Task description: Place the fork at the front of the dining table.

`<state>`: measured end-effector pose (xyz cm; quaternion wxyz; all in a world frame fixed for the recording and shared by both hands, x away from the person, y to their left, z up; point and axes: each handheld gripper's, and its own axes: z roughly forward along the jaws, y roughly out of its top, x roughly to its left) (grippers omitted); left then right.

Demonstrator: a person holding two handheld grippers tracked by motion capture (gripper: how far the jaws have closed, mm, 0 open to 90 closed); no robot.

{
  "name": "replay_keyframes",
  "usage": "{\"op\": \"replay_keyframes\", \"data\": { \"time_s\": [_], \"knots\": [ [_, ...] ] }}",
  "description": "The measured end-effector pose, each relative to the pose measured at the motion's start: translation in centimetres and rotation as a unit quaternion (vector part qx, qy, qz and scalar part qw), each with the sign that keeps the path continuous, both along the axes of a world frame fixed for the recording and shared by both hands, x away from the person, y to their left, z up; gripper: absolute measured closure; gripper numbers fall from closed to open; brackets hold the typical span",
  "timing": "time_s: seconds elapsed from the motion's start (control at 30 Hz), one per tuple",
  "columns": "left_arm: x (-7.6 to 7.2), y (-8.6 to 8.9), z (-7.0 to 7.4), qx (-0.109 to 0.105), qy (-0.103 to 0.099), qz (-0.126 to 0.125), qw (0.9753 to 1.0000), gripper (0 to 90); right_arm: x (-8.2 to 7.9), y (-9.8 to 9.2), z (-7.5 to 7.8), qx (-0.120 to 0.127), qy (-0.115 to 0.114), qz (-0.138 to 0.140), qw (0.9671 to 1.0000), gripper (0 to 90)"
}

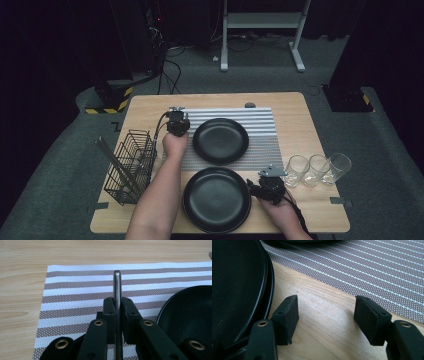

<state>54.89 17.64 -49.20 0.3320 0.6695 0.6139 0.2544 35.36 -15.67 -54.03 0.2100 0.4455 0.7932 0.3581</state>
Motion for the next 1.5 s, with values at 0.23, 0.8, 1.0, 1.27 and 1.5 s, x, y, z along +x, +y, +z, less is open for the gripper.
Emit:
{"op": "replay_keyframes", "data": {
  "time_s": [0.23,0.8,1.0,1.27,1.5],
  "knots": [
    [0.0,0.0,-0.1,0.002,0.004,0.000,1.0000,82.5,0.0,0.0,0.0,0.000,0.000,0.000,1.0000,36.3],
    [-0.3,-0.3,0.4,0.007,-0.010,0.000,0.9999,78.4,0.0,0.0,0.0,0.000,0.001,0.002,1.0000,36.1],
    [-0.9,-0.8,0.9,0.019,-0.019,-0.007,0.9996,78.7,0.0,0.0,0.0,0.000,0.000,0.002,1.0000,36.1],
    [-2.6,-1.3,1.8,0.026,-0.039,-0.017,0.9987,85.5,0.0,0.0,0.0,-0.001,0.001,0.002,1.0000,36.1],
    [-4.8,-2.0,1.5,0.029,-0.050,-0.030,0.9979,83.0,0.0,0.0,0.0,-0.001,0.000,0.002,1.0000,36.1]
  ]
}}
